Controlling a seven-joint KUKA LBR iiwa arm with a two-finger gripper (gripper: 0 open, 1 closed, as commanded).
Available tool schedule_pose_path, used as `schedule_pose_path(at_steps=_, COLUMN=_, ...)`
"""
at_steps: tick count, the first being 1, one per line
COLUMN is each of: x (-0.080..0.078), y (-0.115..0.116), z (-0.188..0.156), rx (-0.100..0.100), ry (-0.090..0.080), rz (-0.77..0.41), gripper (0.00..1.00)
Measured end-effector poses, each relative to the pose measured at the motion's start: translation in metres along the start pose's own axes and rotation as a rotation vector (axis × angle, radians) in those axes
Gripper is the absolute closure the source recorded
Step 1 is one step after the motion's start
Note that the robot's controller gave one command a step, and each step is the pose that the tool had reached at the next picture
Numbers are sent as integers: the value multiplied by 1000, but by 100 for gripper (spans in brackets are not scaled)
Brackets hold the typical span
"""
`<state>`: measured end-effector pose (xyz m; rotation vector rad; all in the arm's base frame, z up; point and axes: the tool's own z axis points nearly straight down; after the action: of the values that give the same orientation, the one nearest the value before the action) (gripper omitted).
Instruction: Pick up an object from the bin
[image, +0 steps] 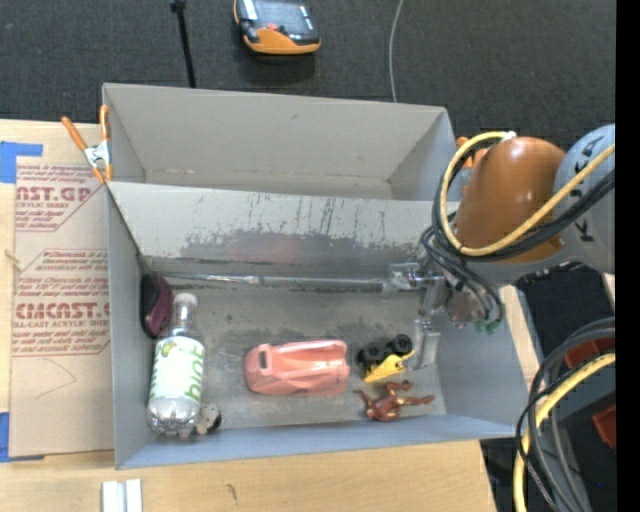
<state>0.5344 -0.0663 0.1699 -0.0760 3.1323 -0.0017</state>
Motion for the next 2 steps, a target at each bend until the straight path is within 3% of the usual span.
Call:
schedule_pose_path(at_steps=1, x=21, y=25, z=68, rx=-1, ry=3, rz=-14, gripper=0)
schedule_pose_path(at_steps=2, x=28, y=22, z=93, rx=-6, ry=12, rz=30, gripper=0)
